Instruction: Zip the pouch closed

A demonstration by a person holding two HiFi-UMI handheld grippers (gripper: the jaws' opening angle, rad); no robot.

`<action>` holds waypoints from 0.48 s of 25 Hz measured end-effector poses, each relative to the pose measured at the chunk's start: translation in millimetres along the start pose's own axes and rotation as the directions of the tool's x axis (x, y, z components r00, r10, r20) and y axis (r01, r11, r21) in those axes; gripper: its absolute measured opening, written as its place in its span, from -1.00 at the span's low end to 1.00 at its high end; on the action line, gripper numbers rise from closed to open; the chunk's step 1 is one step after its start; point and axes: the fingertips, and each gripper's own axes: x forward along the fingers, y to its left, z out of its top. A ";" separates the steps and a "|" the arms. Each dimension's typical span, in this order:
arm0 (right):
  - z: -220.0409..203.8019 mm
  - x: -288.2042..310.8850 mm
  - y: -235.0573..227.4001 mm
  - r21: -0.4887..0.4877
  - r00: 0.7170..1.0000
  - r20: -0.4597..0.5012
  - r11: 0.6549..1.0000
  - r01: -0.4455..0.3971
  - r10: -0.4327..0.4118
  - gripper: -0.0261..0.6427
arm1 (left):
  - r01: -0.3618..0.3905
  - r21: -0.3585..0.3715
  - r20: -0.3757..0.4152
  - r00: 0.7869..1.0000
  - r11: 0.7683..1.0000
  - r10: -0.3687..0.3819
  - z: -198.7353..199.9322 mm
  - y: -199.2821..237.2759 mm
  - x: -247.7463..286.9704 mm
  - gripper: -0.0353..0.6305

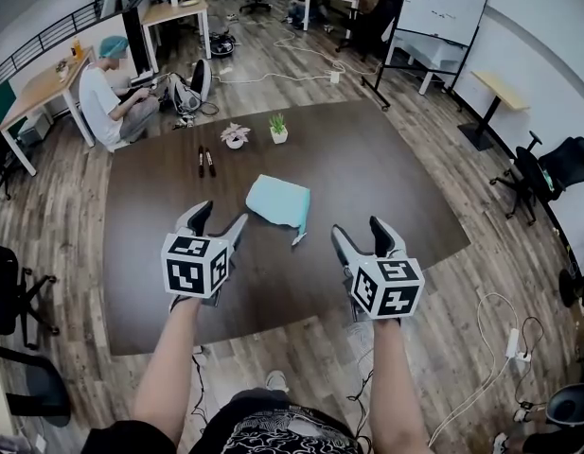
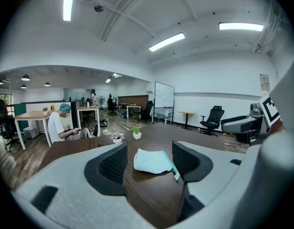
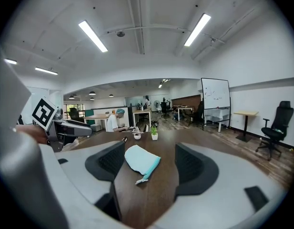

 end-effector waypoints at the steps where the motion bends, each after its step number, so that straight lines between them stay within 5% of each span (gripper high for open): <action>1: 0.4 3.1 0.5 0.000 1.000 -0.002 1.000 -0.002 0.002 0.02 | -0.001 -0.002 -0.002 1.000 1.000 0.001 0.1 2.3 1.9 -0.09; 12: 0.0 30.0 0.4 -0.007 1.000 -0.005 1.000 -0.010 0.010 0.02 | -0.003 -0.011 0.002 1.000 1.000 0.003 -2.1 15.5 20.1 -0.09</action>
